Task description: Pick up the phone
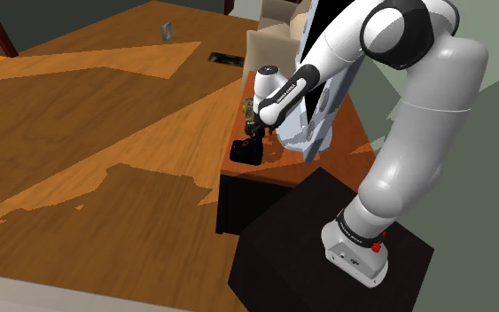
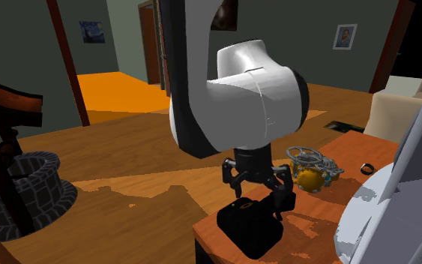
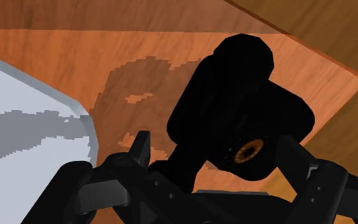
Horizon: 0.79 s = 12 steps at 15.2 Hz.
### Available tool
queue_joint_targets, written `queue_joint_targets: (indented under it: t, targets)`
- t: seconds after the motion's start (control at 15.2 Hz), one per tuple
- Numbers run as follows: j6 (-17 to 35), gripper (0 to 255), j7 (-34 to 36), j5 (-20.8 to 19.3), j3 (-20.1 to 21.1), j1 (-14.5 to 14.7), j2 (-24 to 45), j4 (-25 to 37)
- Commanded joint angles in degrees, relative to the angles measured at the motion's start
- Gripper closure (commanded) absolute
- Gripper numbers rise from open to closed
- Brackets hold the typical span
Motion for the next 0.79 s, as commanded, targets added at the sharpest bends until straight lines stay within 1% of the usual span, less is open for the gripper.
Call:
queue_joint_targets:
  t: [0.0, 0.4, 0.53, 0.59, 0.73]
  targets:
    - [1.2, 0, 1.4, -0.9, -0.7, 0.3, 2.5, 1.3]
    - [5.2, 0, 3.8, -3.0, -2.1, 1.3, 7.5, 2.3]
    - [5.2, 0, 3.8, -3.0, -2.1, 1.3, 7.5, 2.3]
    - [5.2, 255, 3.8, -3.0, -2.1, 1.3, 7.6, 2.4]
    - [5.2, 255, 3.8, -3.0, -2.1, 1.3, 7.6, 2.4]
